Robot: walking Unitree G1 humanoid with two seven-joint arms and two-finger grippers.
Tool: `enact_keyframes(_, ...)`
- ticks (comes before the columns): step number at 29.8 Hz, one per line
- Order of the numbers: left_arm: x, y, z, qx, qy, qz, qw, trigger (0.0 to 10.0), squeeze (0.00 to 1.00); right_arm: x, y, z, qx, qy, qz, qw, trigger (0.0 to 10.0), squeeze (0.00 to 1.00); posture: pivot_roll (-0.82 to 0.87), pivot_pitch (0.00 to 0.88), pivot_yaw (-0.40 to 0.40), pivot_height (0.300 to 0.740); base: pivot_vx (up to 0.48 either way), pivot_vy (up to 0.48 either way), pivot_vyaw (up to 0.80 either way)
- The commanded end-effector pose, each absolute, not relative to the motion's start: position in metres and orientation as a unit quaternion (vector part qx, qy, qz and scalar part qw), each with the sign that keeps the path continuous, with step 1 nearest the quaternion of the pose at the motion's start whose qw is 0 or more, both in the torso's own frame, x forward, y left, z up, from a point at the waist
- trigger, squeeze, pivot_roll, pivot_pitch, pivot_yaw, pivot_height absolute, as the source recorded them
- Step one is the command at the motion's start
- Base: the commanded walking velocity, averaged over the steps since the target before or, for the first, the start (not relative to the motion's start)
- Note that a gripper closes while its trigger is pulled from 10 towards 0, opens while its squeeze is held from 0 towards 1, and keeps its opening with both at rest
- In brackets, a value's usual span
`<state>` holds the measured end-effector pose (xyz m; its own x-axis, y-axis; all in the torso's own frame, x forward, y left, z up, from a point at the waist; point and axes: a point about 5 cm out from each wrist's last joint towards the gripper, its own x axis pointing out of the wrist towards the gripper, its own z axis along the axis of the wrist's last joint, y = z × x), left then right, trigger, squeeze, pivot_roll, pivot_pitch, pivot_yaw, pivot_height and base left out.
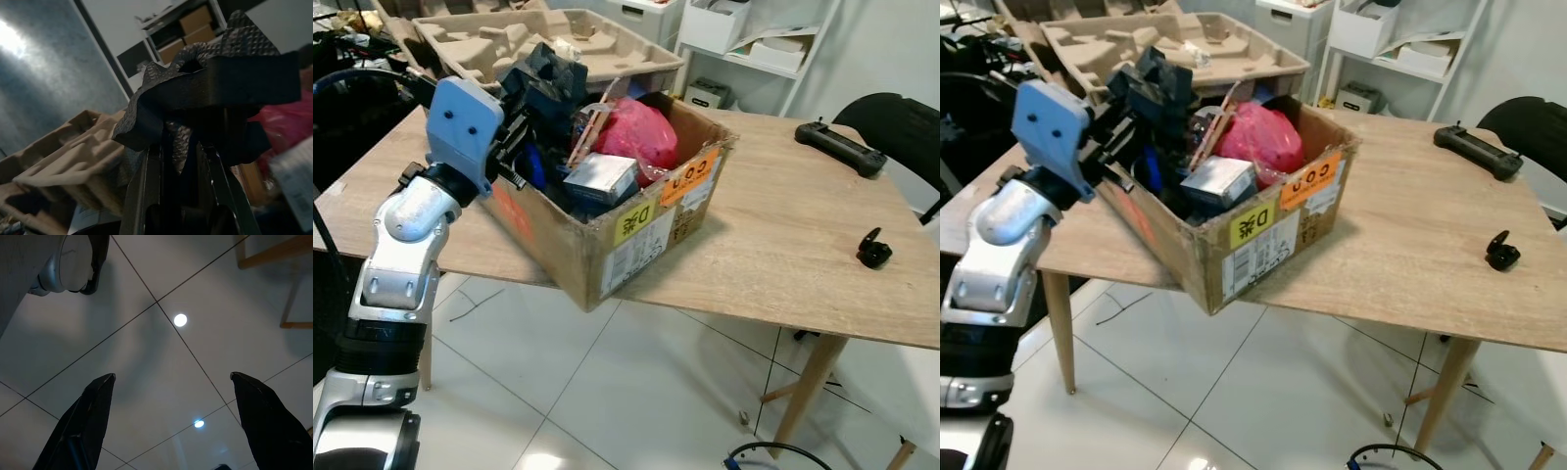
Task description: Picking trash to rubbish bin
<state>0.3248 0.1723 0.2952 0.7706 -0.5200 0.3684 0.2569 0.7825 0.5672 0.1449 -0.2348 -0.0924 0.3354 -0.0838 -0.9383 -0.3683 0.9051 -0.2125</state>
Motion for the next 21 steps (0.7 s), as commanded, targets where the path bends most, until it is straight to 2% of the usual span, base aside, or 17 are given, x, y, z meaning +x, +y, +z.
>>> enact_keyframes(1,0.318,0.162,0.293,0.285,-0.263,-0.254,0.886,10.0,0.0,0.135,-0.239,-0.095,-0.198,0.582,0.084,0.784,10.0,0.0,0.05,0.111,-0.045,0.74,0.0,0.0,0.0)
enact_keyframes(4,0.314,0.155,0.291,0.291,-0.265,-0.274,0.877,10.0,0.0,0.134,-0.239,-0.095,-0.197,0.583,0.083,0.784,10.0,0.0,0.05,0.111,-0.045,0.74,0.0,0.0,0.0)
enact_keyframes(7,0.299,0.129,0.282,0.264,-0.266,-0.381,0.845,10.0,0.0,0.131,-0.238,-0.097,-0.195,0.587,0.085,0.781,10.0,0.0,0.05,0.116,-0.04,0.74,0.0,0.0,0.0)
enact_keyframes(8,0.299,0.129,0.282,0.264,-0.266,-0.381,0.845,10.0,0.0,0.131,-0.238,-0.097,-0.195,0.587,0.085,0.781,10.0,0.0,0.05,0.116,-0.04,0.74,0.0,0.0,0.0)
enact_keyframes(13,0.282,0.111,0.27,0.251,-0.237,-0.477,0.809,10.0,0.0,0.129,-0.237,-0.097,-0.194,0.589,0.085,0.78,10.0,0.0,0.05,0.117,-0.036,0.74,0.0,0.0,0.0)
enact_keyframes(16,0.282,0.105,0.261,0.276,-0.217,-0.494,0.796,10.0,0.0,0.129,-0.236,-0.098,-0.192,0.588,0.084,0.781,10.0,0.0,0.05,0.117,-0.034,0.74,0.0,0.0,0.0)
enact_keyframes(21,0.286,0.095,0.258,0.288,-0.219,-0.488,0.794,10.0,0.0,0.129,-0.236,-0.098,-0.191,0.587,0.084,0.782,10.0,0.0,0.05,0.115,-0.034,0.74,0.0,0.0,0.0)
